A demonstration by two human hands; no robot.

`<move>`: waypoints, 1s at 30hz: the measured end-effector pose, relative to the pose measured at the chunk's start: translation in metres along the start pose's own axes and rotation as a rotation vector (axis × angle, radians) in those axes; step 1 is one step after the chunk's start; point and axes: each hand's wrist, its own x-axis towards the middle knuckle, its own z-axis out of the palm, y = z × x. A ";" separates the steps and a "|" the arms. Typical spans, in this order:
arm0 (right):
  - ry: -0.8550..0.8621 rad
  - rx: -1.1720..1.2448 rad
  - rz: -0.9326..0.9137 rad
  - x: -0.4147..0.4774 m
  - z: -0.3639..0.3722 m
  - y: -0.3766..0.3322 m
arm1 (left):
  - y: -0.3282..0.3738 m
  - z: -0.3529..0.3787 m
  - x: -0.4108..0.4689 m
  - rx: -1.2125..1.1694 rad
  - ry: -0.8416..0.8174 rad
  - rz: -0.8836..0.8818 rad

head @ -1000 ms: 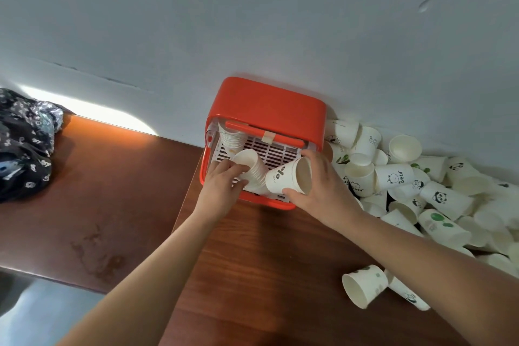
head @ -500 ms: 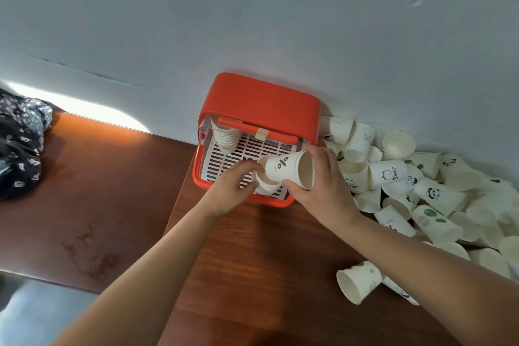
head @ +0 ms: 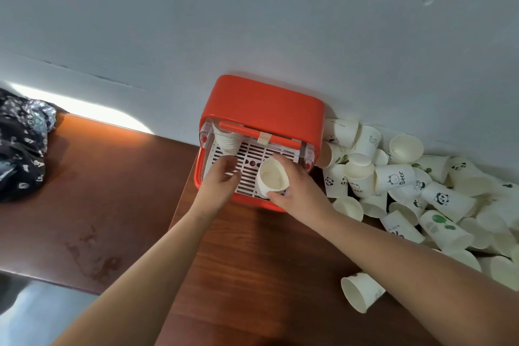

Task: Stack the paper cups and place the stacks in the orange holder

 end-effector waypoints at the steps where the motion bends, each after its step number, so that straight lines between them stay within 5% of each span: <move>1: 0.016 0.036 0.038 0.001 0.002 0.000 | -0.001 -0.001 0.003 0.014 0.065 -0.022; 11: 0.165 0.309 0.144 0.021 0.021 0.002 | -0.011 -0.002 0.048 0.096 0.147 0.071; 18: 0.331 0.234 0.157 0.054 0.033 -0.007 | -0.020 0.003 0.071 0.139 0.198 0.057; 30: 0.232 0.180 0.253 0.082 0.037 -0.004 | -0.025 0.008 0.081 0.053 0.285 0.042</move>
